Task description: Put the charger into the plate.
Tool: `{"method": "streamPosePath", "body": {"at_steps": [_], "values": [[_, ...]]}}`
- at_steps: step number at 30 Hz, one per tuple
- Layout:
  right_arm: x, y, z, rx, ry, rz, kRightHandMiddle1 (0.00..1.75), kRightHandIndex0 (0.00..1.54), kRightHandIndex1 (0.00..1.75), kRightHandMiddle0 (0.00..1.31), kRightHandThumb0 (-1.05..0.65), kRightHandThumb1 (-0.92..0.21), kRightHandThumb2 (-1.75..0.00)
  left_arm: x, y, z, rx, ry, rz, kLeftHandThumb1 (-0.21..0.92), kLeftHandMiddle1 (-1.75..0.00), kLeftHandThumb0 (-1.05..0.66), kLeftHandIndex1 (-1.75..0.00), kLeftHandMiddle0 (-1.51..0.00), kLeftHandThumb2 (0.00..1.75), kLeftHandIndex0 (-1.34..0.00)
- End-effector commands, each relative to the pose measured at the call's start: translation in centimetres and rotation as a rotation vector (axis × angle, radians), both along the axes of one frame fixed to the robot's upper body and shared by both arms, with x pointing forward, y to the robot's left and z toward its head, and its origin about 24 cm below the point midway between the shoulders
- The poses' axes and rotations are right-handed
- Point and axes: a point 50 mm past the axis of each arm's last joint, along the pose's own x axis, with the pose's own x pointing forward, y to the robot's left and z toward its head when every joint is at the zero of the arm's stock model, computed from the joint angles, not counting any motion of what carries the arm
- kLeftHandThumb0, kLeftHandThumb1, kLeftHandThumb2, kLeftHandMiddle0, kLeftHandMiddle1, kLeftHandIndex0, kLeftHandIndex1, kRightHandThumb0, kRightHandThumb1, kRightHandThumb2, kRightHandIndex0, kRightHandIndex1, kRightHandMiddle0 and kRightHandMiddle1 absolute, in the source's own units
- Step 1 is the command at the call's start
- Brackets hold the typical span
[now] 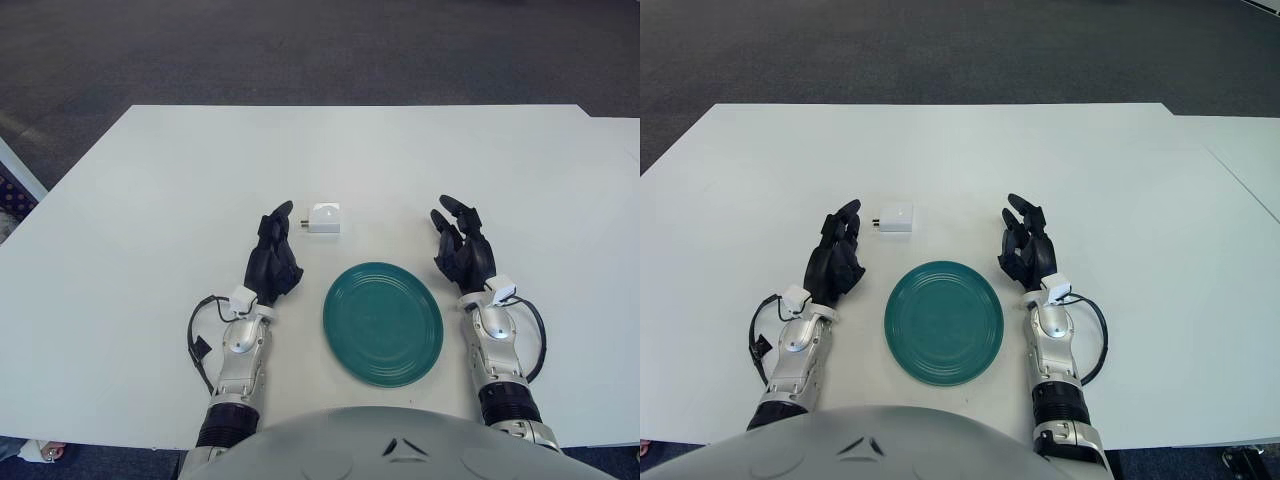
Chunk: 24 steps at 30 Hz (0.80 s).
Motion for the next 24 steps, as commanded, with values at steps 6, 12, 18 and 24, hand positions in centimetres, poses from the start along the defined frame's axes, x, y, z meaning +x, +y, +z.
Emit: {"method": "streamPosePath", "body": {"at_steps": [6,12,18,24], "values": [[-3.2,0.0,-4.7,0.079,0.225,-0.053,0.73,0.31,0.02,0.00,-0.67,-0.92,-0.71,-2.4,0.5,-2.7,0.014,0.157,0.086,0.92,-0.02,-0.99,-0.76,-0.22,0.94,0.00],[-3.1,0.1,-4.7,0.077,0.222,-0.051,0.75,0.32,0.02,0.00,-0.67,-0.92,-0.71,-2.1,0.5,-2.3,0.017,0.140,0.101,0.92,-0.02,-0.98,-0.78,-0.21,0.94,0.00],[-3.0,0.1,-4.7,0.074,0.225,-0.055,0.79,0.34,0.02,0.00,-0.67,-0.92,-0.71,-0.1,0.8,0.6,0.107,0.034,0.122,0.92,-0.01,-0.96,-0.75,-0.22,0.93,0.00],[-3.0,0.1,-4.8,0.073,0.230,-0.061,0.80,0.34,0.02,0.00,-0.67,-0.92,-0.70,1.3,0.8,3.8,0.322,-0.118,0.163,0.92,-0.01,-0.95,-0.70,-0.21,0.87,0.00]]}}
